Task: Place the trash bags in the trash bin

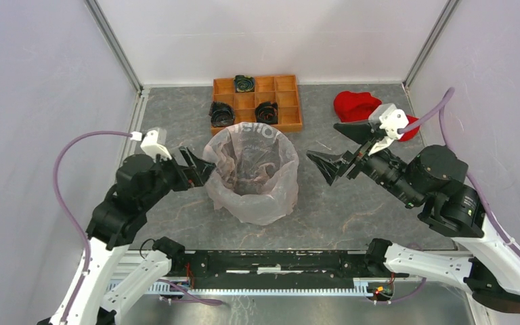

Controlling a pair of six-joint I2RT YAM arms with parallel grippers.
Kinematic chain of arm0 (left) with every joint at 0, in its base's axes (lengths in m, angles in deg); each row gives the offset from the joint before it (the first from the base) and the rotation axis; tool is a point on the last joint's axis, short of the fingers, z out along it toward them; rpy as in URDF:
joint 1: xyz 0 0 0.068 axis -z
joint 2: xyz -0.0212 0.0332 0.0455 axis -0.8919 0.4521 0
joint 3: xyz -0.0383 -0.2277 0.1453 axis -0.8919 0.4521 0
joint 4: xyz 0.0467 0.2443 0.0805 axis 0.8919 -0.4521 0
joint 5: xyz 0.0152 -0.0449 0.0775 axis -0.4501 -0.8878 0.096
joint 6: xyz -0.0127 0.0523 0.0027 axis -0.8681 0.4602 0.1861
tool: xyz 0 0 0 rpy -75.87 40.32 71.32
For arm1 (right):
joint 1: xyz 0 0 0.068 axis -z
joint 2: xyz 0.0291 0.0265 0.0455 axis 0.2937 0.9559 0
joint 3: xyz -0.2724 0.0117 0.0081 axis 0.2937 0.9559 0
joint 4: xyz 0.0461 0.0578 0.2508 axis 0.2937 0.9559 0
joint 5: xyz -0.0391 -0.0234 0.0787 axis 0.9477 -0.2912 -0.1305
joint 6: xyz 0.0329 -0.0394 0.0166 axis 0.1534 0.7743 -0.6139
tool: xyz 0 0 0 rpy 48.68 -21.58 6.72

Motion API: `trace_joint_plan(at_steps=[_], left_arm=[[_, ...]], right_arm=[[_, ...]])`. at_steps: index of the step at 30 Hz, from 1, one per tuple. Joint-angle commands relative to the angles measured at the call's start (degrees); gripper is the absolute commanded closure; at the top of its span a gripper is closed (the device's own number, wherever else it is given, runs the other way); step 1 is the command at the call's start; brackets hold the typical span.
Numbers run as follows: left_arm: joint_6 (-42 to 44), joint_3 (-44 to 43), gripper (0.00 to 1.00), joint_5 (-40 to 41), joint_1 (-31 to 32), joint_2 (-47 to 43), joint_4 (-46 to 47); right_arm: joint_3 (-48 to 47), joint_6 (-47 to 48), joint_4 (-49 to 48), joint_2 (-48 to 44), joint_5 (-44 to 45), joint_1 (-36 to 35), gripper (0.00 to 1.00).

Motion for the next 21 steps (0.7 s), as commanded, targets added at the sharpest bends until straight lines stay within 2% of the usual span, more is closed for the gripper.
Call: trace_joint_plan(at_steps=[1,5,11,21], left_arm=[[2.49,-10.32,0.0,0.27,-0.08,-0.48,-0.58],[5.81,-18.49,0.0,0.41,-0.06,-0.9,-1.24],[10.19,-27.83,0.0,5.33,-0.08,-2.02,-0.08],[13.35,-34.34,0.0,10.1,-0.07,-2.17,1.51]], right_arm=[[-1.19,0.87,-1.27,-2.48,0.83,-0.14,0.02],[-2.13,0.98,-1.19,-4.15,2.04,-0.14,0.02],[-3.1,1.26,-1.01,-7.8,5.73,-0.16,0.02],[-2.31,0.26,-0.21,-9.75,14.65,-0.19,0.02]])
